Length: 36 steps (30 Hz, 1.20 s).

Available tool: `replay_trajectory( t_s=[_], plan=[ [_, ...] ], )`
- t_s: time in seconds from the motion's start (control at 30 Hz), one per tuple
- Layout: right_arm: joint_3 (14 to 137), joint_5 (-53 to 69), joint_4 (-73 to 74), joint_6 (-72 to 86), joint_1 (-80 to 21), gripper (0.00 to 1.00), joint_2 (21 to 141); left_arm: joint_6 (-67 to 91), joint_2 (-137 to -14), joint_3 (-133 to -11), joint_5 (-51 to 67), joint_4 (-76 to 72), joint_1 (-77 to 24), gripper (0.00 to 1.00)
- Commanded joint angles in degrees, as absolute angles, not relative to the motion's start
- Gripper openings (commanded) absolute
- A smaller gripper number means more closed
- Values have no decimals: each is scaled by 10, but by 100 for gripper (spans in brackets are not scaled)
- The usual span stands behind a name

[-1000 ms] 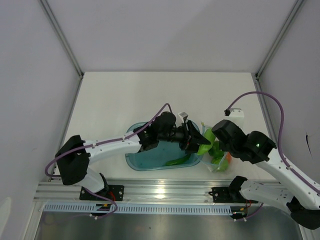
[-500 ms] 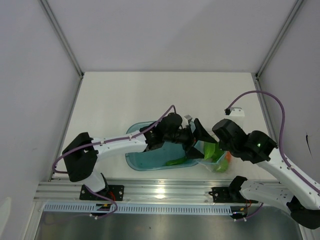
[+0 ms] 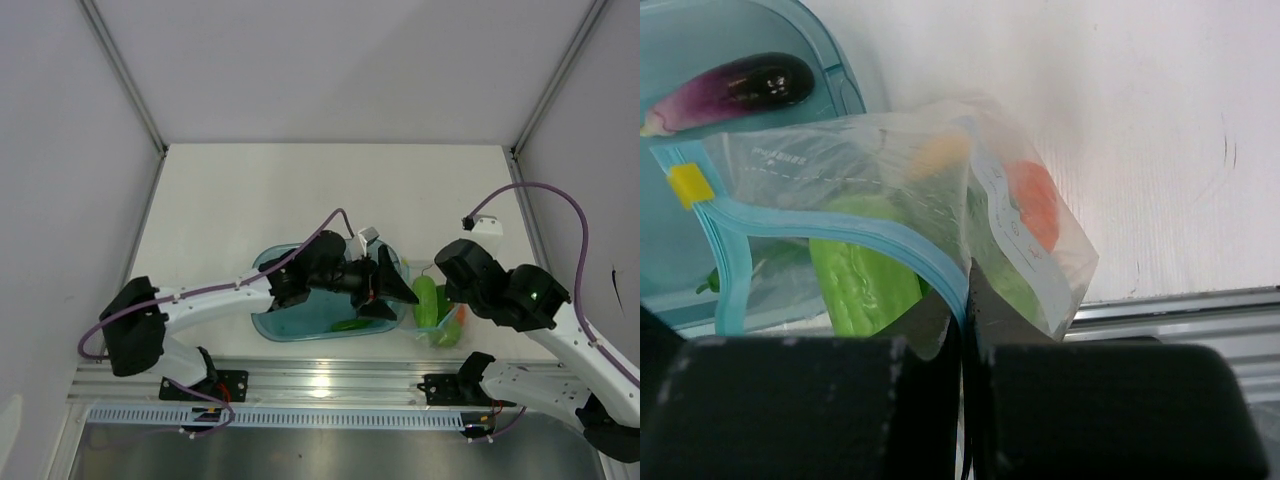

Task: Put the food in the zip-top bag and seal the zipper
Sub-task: Adjust the zipper food storage bag at the center of the board.

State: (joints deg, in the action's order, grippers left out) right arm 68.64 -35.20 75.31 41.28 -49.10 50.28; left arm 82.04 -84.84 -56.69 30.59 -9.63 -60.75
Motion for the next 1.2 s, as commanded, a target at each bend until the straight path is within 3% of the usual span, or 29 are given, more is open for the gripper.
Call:
replay_trajectory(
  t_s=[0.0,0.23,0.4,0.87,0.97,1.0,1.03,1.1,1.13,1.17],
  plan=[
    [709,-373,768,453,-484,0,491,689,-765,-568,293,-66,-610,99],
    [709,-299,735,421,-411,0,468,565,-690,-599,193,108,-611,96],
    [717,-266,727,406,-391,0,468,560,-685,-555,129,105,-611,89],
    [713,-264,737,403,-391,0,471,548,-854,-657,167,84,-613,72],
    [707,-267,734,407,-391,0,475,554,-881,-682,199,77,-613,56],
    [706,-269,736,410,-391,0,479,554,-886,-700,206,77,-613,47],
    [705,-272,741,413,-390,0,482,553,-889,-707,213,81,-613,30],
    [705,-291,757,427,-390,0,499,550,-895,-749,231,86,-613,15],
    [705,-300,762,433,-389,0,504,551,-897,-759,236,88,-613,0],
    [705,-321,769,439,-388,0,510,555,-903,-772,256,86,-613,1]
  ],
)
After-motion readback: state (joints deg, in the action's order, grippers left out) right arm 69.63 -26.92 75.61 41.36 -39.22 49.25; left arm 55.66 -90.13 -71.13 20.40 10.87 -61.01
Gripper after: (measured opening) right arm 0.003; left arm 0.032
